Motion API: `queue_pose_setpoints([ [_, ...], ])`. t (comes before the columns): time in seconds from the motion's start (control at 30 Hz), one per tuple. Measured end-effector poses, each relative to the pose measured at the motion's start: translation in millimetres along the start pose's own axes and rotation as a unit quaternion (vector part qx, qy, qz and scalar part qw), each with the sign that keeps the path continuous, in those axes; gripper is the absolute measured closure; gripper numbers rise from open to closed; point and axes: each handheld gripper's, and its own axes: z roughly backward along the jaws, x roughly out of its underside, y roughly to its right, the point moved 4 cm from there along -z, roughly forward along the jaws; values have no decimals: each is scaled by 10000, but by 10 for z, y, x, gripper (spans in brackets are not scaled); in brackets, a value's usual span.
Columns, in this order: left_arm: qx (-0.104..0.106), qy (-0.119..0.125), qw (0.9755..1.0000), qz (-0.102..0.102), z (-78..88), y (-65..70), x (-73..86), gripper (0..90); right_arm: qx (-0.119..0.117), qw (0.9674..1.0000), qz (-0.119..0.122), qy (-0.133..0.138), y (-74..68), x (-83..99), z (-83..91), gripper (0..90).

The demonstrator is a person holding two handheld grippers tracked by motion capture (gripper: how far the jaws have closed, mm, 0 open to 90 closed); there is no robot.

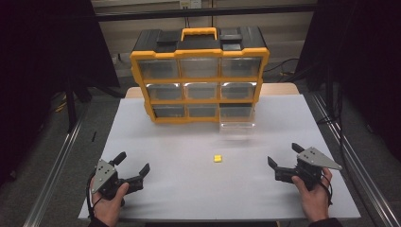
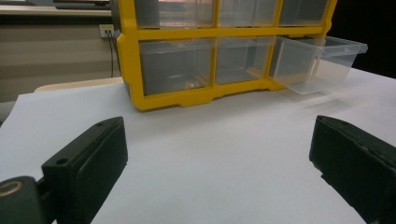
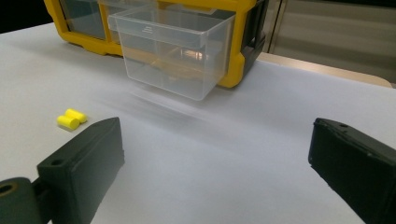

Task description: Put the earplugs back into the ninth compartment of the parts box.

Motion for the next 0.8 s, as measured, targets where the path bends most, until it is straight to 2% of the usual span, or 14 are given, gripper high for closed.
queue_pose_setpoints([
  [0.1,21,5,10000,49,-18,-8,9,43,-139,9999,-22,-90,-12,-14,-12,19],
  [0.17,40,-24,10000,28,-25,-21,17,43,-140,9998,39,-113,-25,-23,-30,13],
  [0.3,52,-17,10000,25,-24,-24,12,43,-294,9991,90,-298,-56,-20,-71,21],
  [0.47,72,23,10000,11,-18,-8,-6,43,-625,9961,-1,-621,-78,0,-89,20],
  [0.57,80,-16,10000,-36,-22,1,-10,43,-722,9947,74,-733,-84,0,-82,40],
  [0.7,92,-49,9999,-100,-34,13,-7,43,-1035,9905,18,-907,-119,9,-104,40],
  [0.8,110,-49,9999,-104,-39,13,-6,43,-1167,9883,47,-977,-163,6,-134,38],
])
